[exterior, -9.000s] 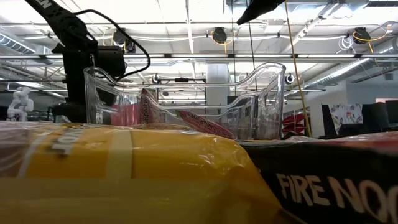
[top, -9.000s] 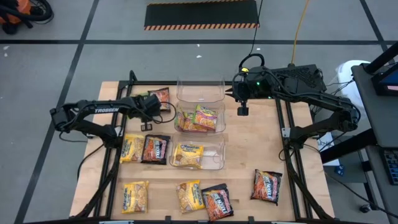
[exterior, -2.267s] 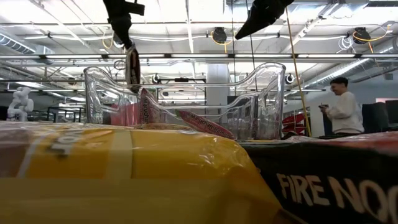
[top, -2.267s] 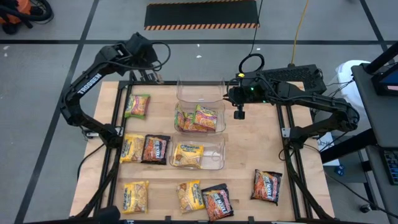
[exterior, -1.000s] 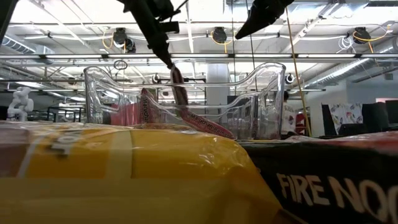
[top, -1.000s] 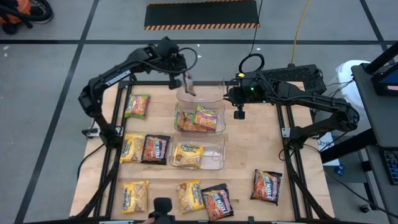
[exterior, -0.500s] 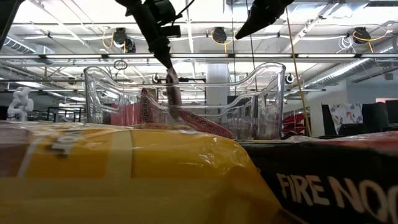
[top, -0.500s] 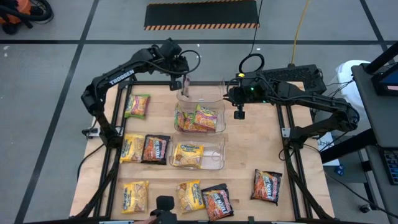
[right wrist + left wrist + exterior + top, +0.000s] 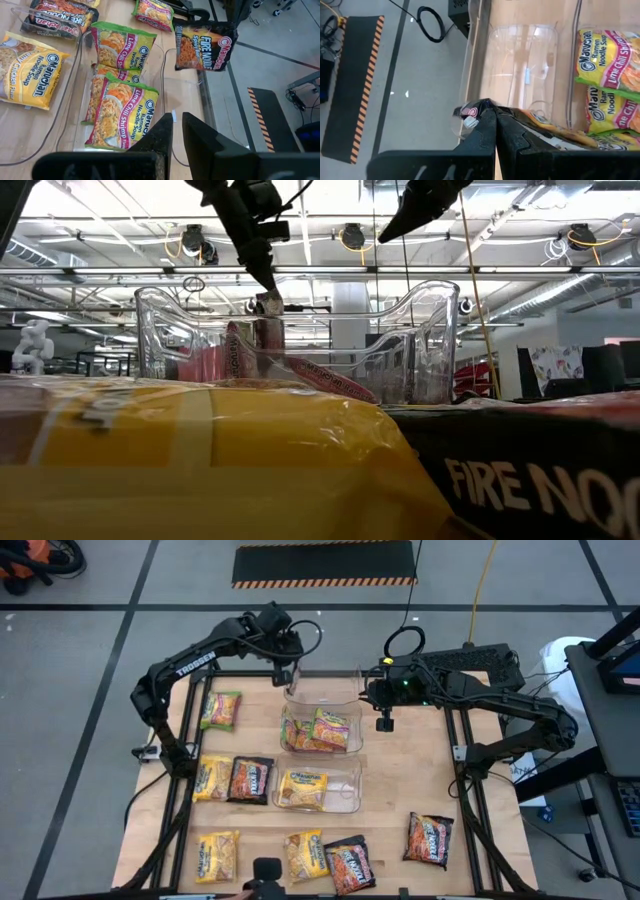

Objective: Sort Maruchan noodles
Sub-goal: Put the black noodle pack into the top transparent bin

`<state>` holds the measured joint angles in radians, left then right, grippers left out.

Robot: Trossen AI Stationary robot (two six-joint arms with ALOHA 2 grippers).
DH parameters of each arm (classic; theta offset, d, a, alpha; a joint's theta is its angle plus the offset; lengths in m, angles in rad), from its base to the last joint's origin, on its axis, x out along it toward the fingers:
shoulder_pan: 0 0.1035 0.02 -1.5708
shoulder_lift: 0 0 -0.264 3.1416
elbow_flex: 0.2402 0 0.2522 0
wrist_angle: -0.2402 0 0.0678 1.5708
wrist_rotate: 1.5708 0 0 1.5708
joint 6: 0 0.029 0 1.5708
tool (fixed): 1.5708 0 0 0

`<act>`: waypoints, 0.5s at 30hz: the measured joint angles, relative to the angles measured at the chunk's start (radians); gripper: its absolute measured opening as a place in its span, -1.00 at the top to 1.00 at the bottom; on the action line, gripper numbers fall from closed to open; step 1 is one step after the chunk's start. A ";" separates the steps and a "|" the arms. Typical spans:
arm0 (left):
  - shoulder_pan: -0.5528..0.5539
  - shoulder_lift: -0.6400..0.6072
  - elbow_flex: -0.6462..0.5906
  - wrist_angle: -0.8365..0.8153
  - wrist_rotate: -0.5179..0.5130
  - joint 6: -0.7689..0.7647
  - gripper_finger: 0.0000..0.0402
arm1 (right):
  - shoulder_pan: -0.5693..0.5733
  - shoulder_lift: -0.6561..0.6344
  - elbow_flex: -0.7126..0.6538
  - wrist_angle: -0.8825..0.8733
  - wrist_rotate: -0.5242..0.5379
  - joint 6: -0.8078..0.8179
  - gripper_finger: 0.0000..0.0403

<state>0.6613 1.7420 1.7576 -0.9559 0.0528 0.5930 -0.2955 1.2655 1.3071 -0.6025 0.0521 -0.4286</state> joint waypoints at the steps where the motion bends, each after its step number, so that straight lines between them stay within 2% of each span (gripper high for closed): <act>1: 0.000 0.000 0.000 -0.004 0.000 0.000 1.00 | 0.000 0.000 0.000 0.000 0.000 0.000 0.82; 15: -0.009 0.000 0.000 -0.038 0.008 0.011 1.00 | 0.000 0.000 0.000 0.000 0.000 -0.001 0.82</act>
<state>0.6521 1.7420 1.7576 -0.9939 0.0605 0.6044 -0.2955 1.2658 1.3071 -0.6022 0.0521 -0.4300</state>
